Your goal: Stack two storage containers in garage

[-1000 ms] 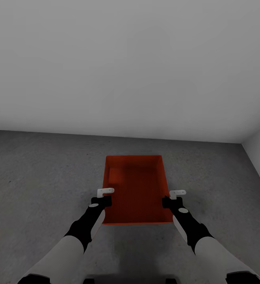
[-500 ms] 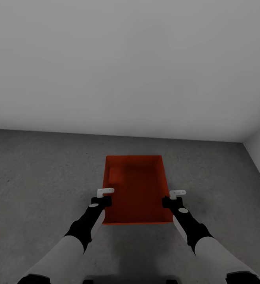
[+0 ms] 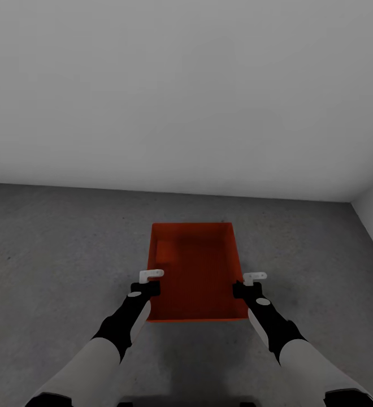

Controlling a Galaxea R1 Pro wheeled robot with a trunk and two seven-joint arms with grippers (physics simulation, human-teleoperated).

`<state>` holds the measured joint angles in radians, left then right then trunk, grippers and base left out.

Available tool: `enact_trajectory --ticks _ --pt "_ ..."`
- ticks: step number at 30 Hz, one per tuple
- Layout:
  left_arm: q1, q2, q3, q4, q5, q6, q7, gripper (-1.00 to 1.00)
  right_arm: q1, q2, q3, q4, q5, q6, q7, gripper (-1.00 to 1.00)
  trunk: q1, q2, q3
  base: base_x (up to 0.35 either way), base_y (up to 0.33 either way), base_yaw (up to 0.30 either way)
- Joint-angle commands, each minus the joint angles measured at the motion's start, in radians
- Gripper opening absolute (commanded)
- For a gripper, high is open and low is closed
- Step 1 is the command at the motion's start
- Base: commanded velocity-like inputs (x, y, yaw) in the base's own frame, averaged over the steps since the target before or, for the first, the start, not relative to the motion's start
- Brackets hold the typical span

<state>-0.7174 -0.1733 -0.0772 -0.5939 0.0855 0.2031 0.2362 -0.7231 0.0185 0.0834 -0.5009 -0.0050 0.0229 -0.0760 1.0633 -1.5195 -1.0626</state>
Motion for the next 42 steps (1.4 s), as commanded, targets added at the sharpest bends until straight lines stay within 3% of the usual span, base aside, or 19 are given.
enact_trajectory --ticks 1,20,42 --pt "-0.001 0.000 -0.003 -0.066 0.013 0.004 0.008 -1.00 0.000 -0.001 -0.002 0.001 0.000 0.002 -0.005 -1.00 0.004 -0.008 -0.004 0.000 0.000 0.000" --pt "-0.001 0.000 -0.003 -0.066 0.014 0.004 0.008 -1.00 0.001 -0.002 -0.002 0.001 0.000 0.002 -0.005 -1.00 0.077 -0.141 -0.091 0.000 0.000 0.000" --pt "-0.001 0.000 -0.003 -0.066 0.013 0.004 0.008 -1.00 0.001 -0.002 -0.002 0.001 0.000 0.002 -0.005 -1.00 0.077 -0.141 -0.093 0.000 0.000 0.000"
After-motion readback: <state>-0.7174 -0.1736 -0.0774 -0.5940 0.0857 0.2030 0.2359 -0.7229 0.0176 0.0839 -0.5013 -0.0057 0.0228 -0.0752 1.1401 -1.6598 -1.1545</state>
